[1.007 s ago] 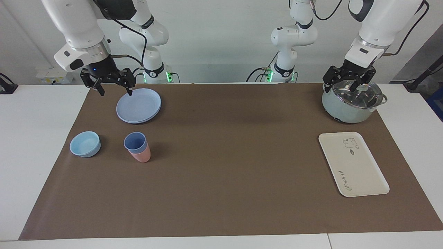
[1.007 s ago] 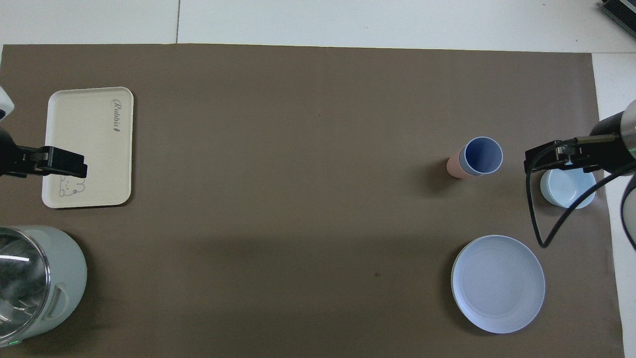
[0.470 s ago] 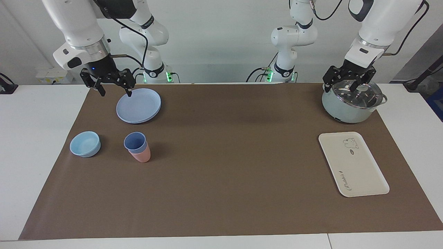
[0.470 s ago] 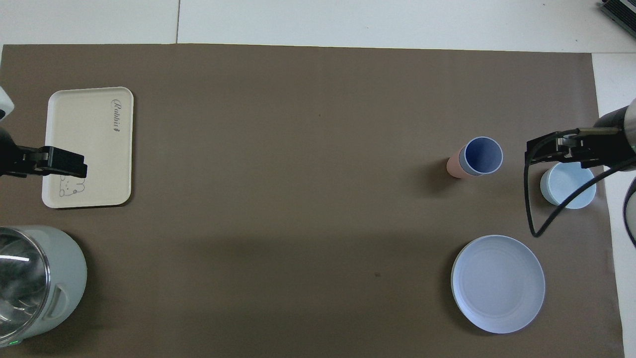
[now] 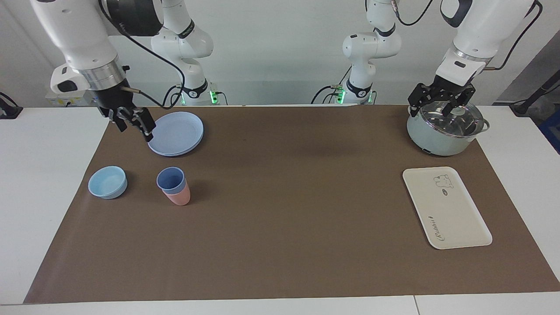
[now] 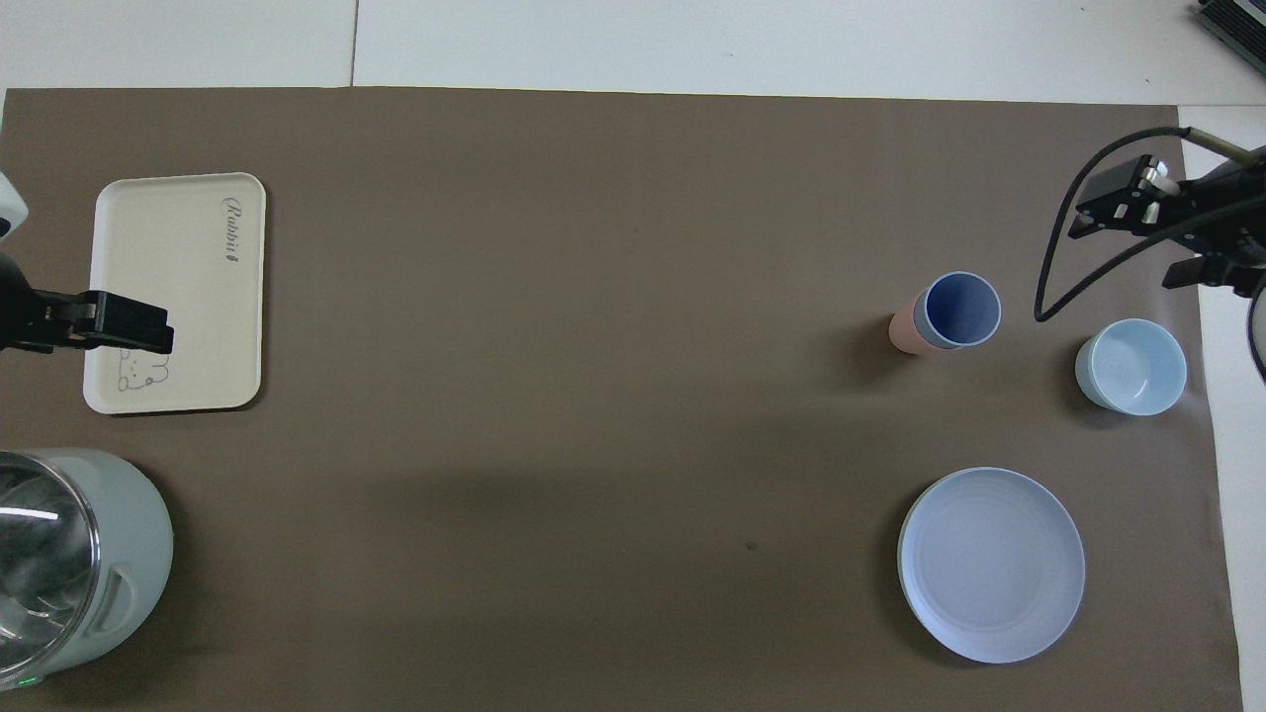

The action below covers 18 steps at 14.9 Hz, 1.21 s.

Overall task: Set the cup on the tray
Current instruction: 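Grasp the pink cup with the right gripper and lift it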

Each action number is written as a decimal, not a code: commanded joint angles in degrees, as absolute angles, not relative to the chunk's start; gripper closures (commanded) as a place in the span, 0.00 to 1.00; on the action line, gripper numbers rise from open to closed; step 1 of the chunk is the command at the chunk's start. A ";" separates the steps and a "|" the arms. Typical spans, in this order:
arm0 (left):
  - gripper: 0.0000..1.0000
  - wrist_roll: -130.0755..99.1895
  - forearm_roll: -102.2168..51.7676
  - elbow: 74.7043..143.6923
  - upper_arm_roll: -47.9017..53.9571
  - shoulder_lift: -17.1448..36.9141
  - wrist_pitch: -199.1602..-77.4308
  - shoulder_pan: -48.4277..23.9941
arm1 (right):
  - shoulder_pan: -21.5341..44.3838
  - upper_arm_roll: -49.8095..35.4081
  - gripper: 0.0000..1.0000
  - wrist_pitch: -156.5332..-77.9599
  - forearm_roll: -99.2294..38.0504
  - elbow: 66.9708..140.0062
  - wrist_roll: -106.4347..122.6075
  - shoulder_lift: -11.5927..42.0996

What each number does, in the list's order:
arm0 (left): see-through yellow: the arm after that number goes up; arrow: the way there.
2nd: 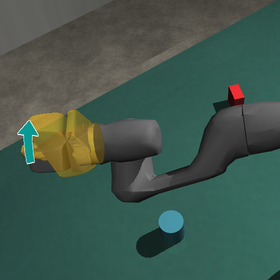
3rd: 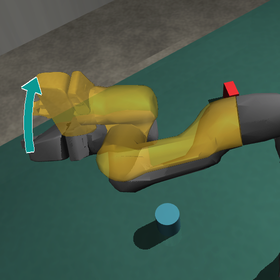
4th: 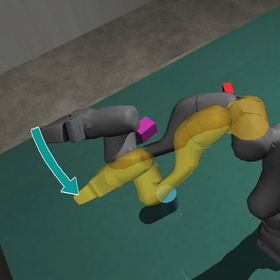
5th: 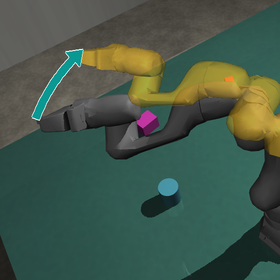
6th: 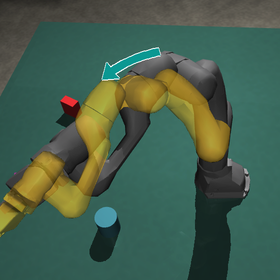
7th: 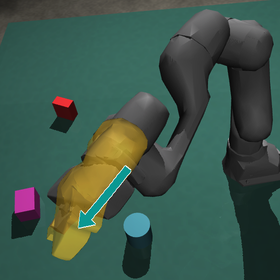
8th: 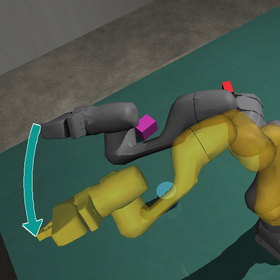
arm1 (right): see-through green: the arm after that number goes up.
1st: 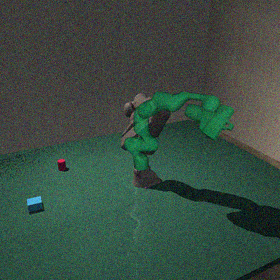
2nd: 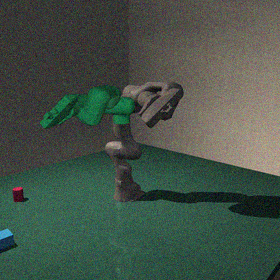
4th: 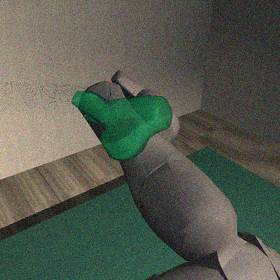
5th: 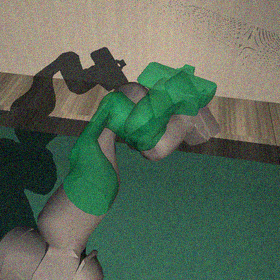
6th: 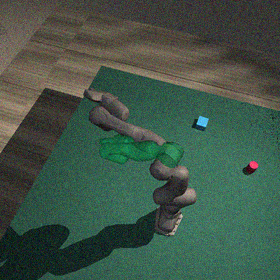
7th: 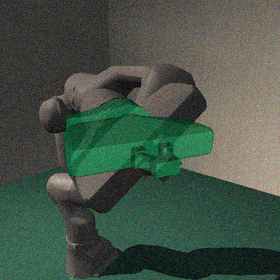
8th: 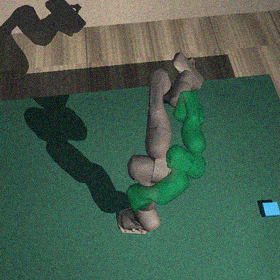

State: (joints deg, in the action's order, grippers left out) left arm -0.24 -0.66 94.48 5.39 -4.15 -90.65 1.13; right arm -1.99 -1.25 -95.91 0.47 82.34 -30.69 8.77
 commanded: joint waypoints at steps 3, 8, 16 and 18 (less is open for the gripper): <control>0.00 -0.70 -1.41 96.33 5.45 -5.89 -91.14 1.49 | -5.53 -1.49 0.06 -95.10 -1.40 66.99 -35.76 25.37; 0.00 -0.70 -1.41 96.33 5.45 -5.89 -91.14 1.49 | -8.44 -1.41 0.06 -95.01 -11.05 66.80 -38.94 32.16; 0.00 -0.70 -1.41 96.33 5.45 -5.89 -91.14 1.49 | -13.26 -1.32 0.03 -92.11 -25.46 74.52 -39.02 38.40; 0.00 -0.70 -1.41 96.33 5.45 -5.89 -91.14 1.49 | -13.18 -1.32 0.02 -92.46 -26.63 76.72 -39.02 38.32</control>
State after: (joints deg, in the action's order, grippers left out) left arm -0.24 -0.66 94.48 5.39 -4.15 -90.65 1.13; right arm -12.40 -0.87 -92.39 -24.17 74.03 -38.03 39.15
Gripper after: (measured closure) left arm 0.000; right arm 0.026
